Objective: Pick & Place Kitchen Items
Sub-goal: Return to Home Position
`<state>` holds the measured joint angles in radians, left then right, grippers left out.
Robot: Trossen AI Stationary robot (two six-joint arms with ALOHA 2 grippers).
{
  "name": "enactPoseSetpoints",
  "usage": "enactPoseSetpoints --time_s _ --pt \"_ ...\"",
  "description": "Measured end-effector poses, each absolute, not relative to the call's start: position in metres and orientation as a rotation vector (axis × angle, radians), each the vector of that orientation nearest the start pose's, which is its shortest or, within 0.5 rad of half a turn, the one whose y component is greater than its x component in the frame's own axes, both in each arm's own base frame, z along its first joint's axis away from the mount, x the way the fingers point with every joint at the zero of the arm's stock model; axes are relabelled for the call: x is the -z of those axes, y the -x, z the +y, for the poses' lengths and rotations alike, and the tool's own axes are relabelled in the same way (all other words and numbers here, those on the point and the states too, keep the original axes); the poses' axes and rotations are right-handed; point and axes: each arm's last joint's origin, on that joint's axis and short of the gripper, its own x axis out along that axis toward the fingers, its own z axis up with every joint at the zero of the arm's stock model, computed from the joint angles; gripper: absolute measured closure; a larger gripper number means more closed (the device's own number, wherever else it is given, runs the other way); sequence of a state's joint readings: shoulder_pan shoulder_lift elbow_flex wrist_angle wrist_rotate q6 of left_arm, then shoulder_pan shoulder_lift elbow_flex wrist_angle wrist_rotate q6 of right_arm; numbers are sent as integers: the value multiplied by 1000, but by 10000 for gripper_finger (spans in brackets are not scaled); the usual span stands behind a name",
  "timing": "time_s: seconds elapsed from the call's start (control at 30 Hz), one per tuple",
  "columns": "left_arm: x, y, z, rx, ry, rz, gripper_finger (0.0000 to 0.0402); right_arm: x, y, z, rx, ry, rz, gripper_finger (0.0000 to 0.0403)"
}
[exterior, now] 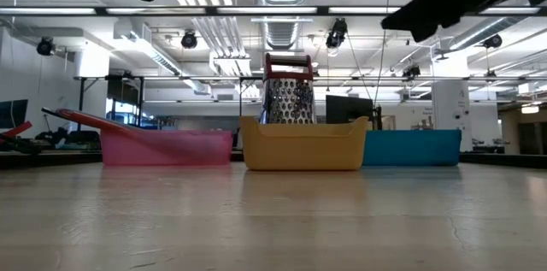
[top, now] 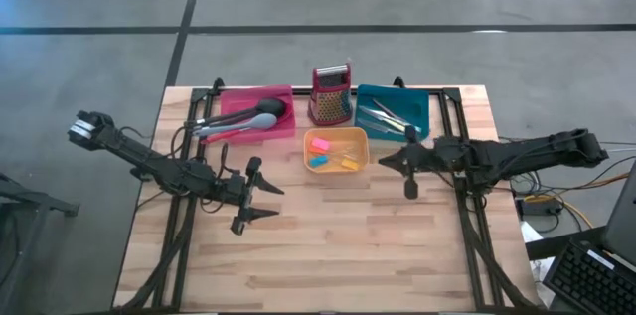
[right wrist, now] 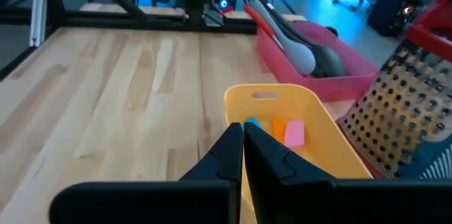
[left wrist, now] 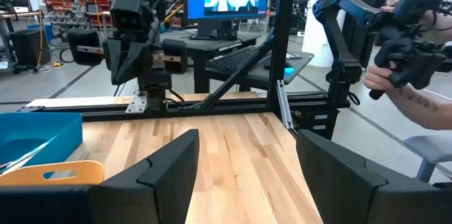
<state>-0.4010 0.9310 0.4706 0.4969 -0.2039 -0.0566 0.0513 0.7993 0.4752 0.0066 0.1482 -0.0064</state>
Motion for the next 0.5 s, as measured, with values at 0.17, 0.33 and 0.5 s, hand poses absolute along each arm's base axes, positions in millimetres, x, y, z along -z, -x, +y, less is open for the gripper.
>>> enactPoseSetpoints --time_s 0.17,0.33,0.5 --pt "-264 -191 -74 198 67 -28 158 -233 -159 4 96 31 273 394" --pt "-263 -191 -74 198 66 -26 158 -219 -145 3 104 39 252 394" --pt "-263 -191 -74 198 66 -25 158 -205 -139 3 96 114 273 394"
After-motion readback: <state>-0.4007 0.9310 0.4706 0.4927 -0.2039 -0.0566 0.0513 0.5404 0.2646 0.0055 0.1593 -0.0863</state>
